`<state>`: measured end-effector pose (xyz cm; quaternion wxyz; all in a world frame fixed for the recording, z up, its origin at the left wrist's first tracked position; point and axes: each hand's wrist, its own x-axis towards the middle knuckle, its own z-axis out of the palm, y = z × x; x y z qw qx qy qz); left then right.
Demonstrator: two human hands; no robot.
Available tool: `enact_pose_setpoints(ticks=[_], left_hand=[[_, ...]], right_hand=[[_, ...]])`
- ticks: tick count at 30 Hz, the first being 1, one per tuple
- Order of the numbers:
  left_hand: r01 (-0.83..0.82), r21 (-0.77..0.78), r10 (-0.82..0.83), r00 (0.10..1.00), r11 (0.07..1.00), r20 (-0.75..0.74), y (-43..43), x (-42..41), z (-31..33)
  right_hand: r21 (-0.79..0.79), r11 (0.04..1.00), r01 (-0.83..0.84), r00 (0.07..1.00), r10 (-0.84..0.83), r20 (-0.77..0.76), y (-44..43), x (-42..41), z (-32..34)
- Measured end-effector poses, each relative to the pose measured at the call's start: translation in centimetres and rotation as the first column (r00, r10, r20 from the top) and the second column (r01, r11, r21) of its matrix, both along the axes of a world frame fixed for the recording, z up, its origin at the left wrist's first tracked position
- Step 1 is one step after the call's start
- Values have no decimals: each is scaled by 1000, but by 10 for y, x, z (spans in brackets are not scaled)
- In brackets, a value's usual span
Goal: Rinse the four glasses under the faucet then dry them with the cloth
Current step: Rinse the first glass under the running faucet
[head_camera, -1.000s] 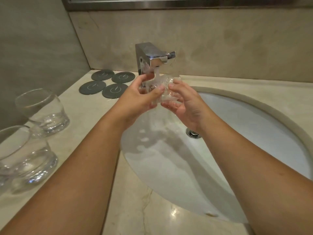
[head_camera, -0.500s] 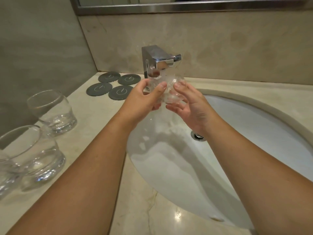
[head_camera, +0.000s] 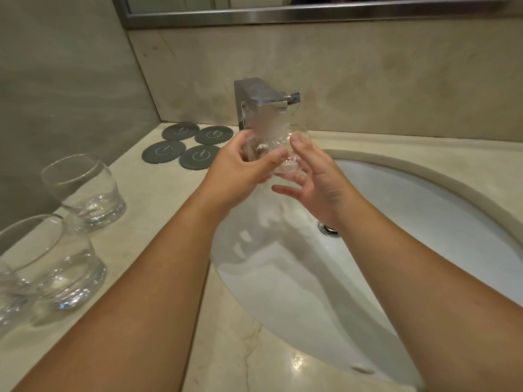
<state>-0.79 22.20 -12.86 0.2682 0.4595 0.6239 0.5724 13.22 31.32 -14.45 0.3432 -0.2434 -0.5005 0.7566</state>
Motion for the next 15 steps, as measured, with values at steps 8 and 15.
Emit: enact_pose_setpoints(ticks=[8, 15], left_hand=[[47, -40, -48, 999, 998, -25, -2, -3, -1], [-21, -16, 22, 996, 1000, 87, -1, -5, 1]], right_hand=[[-16, 995, 102, 991, -103, -81, -2, -7, -1], [32, 994, 102, 995, -102, -12, -2, -7, -3]])
